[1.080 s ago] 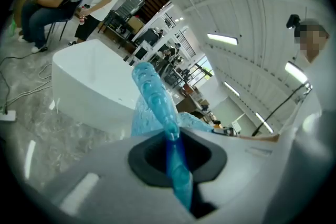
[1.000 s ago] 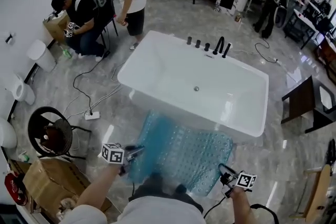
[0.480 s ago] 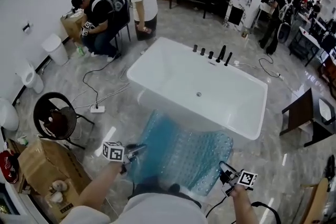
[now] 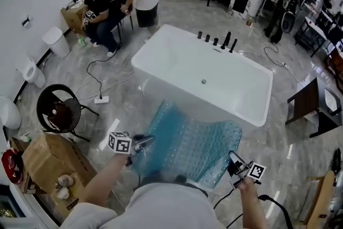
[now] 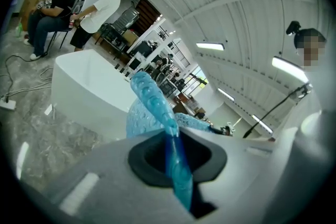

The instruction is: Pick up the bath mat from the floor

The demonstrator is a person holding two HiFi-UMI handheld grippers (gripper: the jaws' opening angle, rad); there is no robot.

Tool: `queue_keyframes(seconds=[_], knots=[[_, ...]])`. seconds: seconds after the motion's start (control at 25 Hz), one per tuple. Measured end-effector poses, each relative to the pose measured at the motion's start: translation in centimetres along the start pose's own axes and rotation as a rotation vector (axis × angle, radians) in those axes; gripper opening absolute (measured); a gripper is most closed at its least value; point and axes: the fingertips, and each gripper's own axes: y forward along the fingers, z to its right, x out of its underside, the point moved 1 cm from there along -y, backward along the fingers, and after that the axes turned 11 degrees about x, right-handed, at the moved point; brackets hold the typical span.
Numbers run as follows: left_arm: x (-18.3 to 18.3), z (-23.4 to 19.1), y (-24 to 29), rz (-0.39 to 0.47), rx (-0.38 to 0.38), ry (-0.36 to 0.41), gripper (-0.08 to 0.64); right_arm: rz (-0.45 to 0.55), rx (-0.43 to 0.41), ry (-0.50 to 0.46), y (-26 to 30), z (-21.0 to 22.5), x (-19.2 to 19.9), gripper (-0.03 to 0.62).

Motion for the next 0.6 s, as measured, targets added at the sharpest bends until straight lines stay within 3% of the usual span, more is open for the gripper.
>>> queue_keyframes(seconds=[0.24, 0.6], knots=[[-0.6, 1.3, -1.2, -0.02, 0.046, 0.023, 0.02, 0.128, -0.053, 0.029, -0.5, -2.5, 1.2, 0.043], [-2.1, 0.5, -2.1, -0.002, 0.062, 0.026, 0.018, 0.157, -0.031, 0.034, 0.1, -3.1, 2.3, 0.043]])
